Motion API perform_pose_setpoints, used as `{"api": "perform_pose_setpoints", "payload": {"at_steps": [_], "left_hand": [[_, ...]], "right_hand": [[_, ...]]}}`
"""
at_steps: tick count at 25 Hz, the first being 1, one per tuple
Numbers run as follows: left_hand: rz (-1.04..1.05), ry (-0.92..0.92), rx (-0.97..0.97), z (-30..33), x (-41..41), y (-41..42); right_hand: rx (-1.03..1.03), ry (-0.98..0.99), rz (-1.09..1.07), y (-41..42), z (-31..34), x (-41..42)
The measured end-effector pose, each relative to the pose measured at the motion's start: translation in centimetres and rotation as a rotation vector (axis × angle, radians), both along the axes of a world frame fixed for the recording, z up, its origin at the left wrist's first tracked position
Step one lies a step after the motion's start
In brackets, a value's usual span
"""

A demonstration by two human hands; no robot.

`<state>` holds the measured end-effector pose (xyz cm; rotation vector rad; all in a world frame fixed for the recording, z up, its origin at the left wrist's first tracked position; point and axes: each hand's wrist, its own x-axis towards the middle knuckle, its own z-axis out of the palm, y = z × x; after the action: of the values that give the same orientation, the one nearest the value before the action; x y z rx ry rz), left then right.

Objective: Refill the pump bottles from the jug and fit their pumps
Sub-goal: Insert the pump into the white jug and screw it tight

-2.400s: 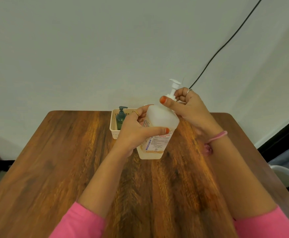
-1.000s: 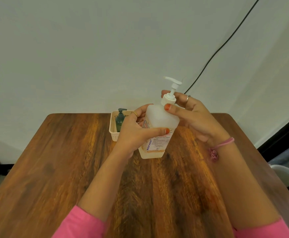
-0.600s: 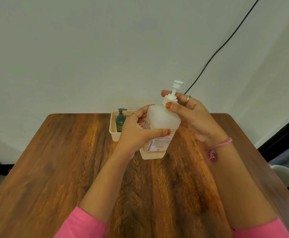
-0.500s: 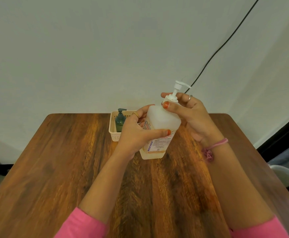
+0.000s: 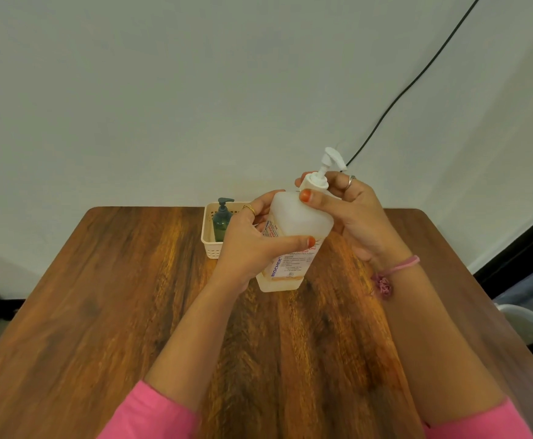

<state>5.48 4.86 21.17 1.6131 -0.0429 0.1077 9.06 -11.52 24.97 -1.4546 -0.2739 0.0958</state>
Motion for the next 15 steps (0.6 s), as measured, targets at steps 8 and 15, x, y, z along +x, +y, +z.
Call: {"api": "perform_pose_setpoints", "payload": {"at_steps": [8, 15], "left_hand": [[0.010, 0.023, -0.018, -0.3, 0.0, 0.3], [0.037, 0.014, -0.046, -0.5, 0.0, -0.1]], "right_hand": [[-0.060, -0.037, 0.052, 0.3, -0.1, -0.1], [-0.023, -0.089, -0.063, 1.0, 0.1, -0.3]]}}
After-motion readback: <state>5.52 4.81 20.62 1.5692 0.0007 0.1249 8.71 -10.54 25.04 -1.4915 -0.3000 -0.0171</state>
